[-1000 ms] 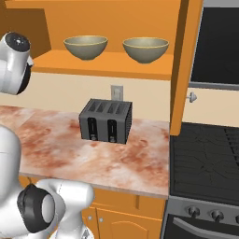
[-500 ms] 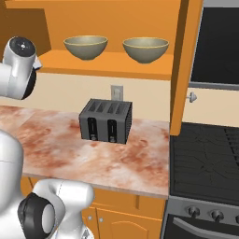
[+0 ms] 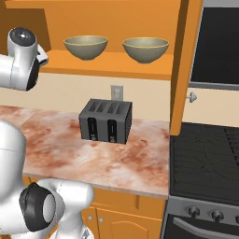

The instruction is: Move the bowls from the cabinet to the plates on the dining table.

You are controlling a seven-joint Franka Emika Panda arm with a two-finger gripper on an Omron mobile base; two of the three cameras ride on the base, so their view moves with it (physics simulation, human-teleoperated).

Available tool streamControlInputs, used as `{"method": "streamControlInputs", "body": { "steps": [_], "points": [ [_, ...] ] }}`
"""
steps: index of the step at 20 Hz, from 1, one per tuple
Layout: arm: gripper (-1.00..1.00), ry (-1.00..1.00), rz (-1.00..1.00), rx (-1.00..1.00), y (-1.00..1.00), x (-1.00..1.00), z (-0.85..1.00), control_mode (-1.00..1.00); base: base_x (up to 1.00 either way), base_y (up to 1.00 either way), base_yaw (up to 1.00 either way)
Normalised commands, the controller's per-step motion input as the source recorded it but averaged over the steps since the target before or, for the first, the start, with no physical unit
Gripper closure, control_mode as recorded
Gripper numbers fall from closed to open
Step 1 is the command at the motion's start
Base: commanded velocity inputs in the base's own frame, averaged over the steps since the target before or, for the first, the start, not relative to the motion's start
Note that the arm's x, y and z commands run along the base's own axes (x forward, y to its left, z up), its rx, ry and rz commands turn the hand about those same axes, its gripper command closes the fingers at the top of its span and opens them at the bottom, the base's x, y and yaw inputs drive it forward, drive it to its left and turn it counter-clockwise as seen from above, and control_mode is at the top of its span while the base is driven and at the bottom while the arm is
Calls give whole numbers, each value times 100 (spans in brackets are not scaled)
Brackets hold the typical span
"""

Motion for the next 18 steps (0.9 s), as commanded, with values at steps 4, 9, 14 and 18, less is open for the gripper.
{"method": "streamControlInputs", "body": {
  "steps": [4,9,14,18],
  "points": [
    [-100,-4,-1,-11,-34,11,35,-100,0,0,0],
    [-100,-7,0,-25,-9,9,9,-100,0,0,0],
    [-100,-9,0,-31,-3,13,0,-100,0,0,0],
    [-100,-8,0,-17,-19,15,10,-100,0,0,0]
  ]
}}
